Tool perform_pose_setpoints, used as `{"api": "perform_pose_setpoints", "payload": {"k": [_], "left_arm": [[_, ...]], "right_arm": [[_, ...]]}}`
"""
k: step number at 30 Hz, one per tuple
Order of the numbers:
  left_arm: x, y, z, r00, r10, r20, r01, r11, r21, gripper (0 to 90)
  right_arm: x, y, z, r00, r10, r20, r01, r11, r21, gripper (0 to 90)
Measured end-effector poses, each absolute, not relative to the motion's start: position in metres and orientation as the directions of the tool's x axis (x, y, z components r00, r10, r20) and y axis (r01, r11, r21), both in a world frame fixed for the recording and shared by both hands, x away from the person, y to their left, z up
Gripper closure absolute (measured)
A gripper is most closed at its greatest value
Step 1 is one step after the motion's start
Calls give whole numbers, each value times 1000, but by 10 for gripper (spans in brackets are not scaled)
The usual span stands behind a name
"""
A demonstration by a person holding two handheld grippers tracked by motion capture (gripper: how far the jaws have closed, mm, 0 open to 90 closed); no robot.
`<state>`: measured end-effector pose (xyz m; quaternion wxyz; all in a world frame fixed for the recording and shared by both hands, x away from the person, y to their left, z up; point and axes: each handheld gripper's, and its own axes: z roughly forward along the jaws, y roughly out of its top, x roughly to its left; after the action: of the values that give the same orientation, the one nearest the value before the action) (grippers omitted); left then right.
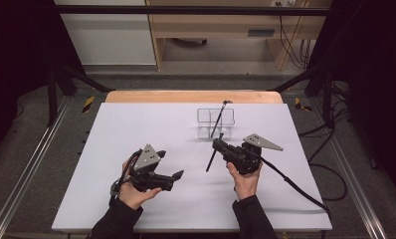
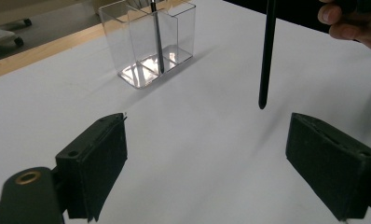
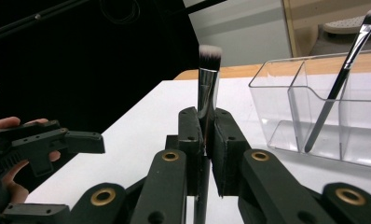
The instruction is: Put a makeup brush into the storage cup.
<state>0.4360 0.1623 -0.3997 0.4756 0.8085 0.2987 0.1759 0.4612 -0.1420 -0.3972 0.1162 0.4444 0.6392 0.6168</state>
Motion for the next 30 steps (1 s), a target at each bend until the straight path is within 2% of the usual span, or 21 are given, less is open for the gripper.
{"api": "perform_pose_setpoints", "payload": {"k": [30], "left_arm": [[439,205,-410,723,690,-31,355,-332,874,101]], "right_arm": [[499,-149,-370,-564,785,256,333,-67,941,838]]}}
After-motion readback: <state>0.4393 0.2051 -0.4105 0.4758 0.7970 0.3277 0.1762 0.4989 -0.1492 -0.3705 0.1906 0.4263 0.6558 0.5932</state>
